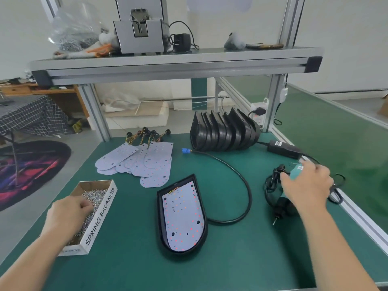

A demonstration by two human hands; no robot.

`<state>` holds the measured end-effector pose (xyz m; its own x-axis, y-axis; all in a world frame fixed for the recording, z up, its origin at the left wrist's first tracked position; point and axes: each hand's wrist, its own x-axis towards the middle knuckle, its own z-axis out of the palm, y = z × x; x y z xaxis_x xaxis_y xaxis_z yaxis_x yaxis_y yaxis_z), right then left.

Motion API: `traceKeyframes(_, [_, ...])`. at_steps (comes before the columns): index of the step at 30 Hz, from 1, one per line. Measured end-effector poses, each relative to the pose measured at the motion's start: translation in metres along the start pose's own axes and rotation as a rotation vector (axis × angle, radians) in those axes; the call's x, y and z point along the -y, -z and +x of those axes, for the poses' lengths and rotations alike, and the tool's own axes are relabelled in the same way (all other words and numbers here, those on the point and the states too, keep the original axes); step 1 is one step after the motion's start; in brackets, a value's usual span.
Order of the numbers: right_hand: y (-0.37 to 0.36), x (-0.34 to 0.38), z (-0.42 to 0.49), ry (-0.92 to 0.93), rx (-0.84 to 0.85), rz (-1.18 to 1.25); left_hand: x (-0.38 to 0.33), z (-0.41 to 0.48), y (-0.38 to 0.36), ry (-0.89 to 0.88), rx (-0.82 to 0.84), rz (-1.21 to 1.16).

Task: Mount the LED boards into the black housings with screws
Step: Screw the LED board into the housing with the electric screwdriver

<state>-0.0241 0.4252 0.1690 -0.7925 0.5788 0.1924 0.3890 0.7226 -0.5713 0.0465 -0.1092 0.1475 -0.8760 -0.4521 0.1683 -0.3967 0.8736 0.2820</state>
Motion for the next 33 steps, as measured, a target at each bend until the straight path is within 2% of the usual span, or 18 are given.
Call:
traceKeyframes(4, [-0.007, -0.018, 0.010, -0.103, 0.222, -0.032, -0.004, 0.003, 0.000, -0.030, 0.074, 0.051])
traceKeyframes(8, [-0.007, -0.015, 0.024, -0.128, 0.301, -0.051, -0.004, 0.008, 0.002, 0.020, 0.168, -0.017])
traceKeyframes(10, [-0.009, -0.015, 0.028, -0.188, 0.321, 0.031, -0.004, 0.009, 0.002, 0.015, 0.164, 0.004])
traceKeyframes(13, [-0.016, -0.018, 0.027, -0.319, 0.319, 0.357, -0.004, 0.007, -0.001, 0.000, 0.106, 0.023])
traceKeyframes(16, [-0.005, -0.011, 0.024, -0.465, 0.350, 0.981, -0.002, 0.006, -0.002, 0.019, 0.100, 0.038])
traceKeyframes(18, [0.008, -0.003, 0.021, -0.491, 0.367, 1.382, -0.002, 0.006, 0.000, 0.011, 0.135, 0.080])
traceKeyframes(19, [0.015, 0.002, 0.019, -0.479, 0.382, 1.506, -0.003, 0.007, 0.001, -0.001, 0.153, 0.108])
traceKeyframes(25, [0.042, 0.024, -0.001, -0.368, 0.592, 1.707, -0.015, 0.010, 0.008, -0.052, 0.212, 0.195])
traceKeyframes(29, [0.044, 0.033, -0.013, -0.284, 0.648, 1.826, -0.011, 0.007, 0.007, -0.117, 0.211, 0.231])
traceKeyframes(33, [0.042, 0.043, -0.026, -0.255, 0.670, 1.848, -0.008, 0.013, 0.009, -0.125, 0.302, 0.236])
